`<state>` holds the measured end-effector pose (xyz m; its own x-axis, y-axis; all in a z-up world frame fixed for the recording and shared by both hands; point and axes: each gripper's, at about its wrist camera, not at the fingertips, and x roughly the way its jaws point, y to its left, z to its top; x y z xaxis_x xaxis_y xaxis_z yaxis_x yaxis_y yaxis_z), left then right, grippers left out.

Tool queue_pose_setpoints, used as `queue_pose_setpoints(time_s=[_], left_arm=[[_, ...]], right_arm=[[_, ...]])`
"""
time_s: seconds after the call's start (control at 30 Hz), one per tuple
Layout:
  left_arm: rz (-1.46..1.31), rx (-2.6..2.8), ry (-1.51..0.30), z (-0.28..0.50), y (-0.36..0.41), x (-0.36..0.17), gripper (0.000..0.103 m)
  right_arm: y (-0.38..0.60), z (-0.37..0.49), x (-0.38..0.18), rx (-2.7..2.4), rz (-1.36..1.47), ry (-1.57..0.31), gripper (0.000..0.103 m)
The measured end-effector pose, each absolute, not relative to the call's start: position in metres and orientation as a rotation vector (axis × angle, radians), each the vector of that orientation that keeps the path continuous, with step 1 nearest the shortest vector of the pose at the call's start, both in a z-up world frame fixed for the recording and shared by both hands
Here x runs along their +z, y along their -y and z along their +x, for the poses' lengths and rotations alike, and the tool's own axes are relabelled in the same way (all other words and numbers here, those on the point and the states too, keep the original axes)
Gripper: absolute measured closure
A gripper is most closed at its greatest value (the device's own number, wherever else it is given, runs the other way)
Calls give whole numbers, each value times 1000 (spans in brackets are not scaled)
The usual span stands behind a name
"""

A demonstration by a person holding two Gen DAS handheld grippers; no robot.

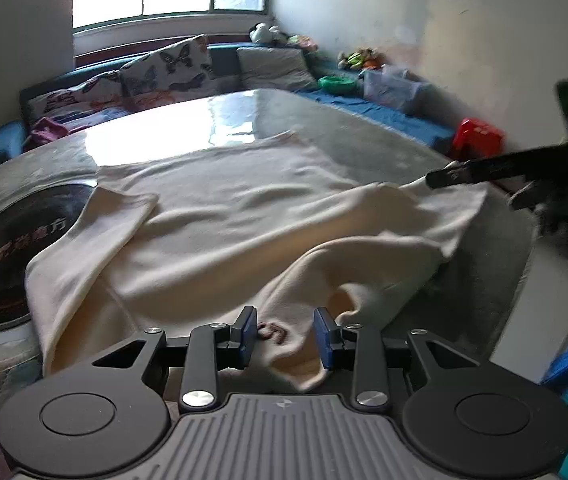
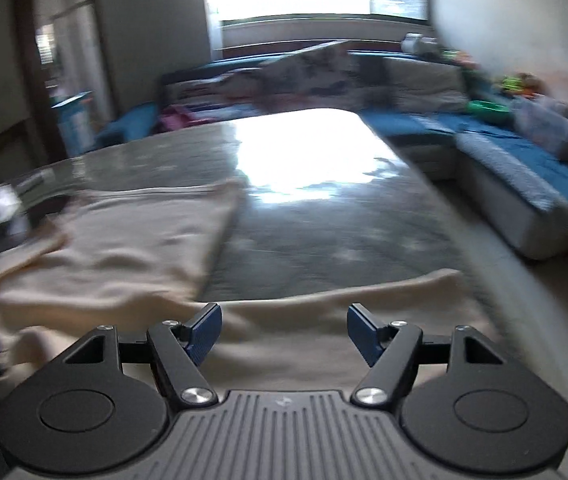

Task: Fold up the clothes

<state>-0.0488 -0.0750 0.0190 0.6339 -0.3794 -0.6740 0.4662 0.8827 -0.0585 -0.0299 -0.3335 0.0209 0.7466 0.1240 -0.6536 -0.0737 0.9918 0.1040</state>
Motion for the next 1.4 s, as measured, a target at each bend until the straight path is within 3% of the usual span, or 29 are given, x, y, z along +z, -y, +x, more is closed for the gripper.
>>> queue_pose_setpoints(time_s=[0.07,0.1,0.17,0.27,0.53,0.73,1.0,1.23,1.4], left_arm=[[116,-477,-748,-46,74,15,73],[116,-481,-744,-46,73,14,84],[118,-486,-737,-48,73,14,93],[92,-498,-706,-55,70,21,97],[42,-507,-660,-69,56,37,97],[45,-497,-688,-68,55,35,95],[14,-522,-686,-43,72,28,92],[35,-549,-763,-44,72,11,92],[39,-531,-753,-49,60,18,86]], right_arm=[[318,-25,28,198,56,-724,32],[309,-26,31,247,45,-727,33],[292,-28,36,350,24,-737,34],[266,-33,42,490,-29,-747,40],[226,-41,30,652,-185,-823,54],[223,-60,18,768,-274,-937,54],[234,-48,41,732,-208,-831,54],[233,-28,29,702,-177,-811,54],[231,-11,18,667,-132,-809,54]])
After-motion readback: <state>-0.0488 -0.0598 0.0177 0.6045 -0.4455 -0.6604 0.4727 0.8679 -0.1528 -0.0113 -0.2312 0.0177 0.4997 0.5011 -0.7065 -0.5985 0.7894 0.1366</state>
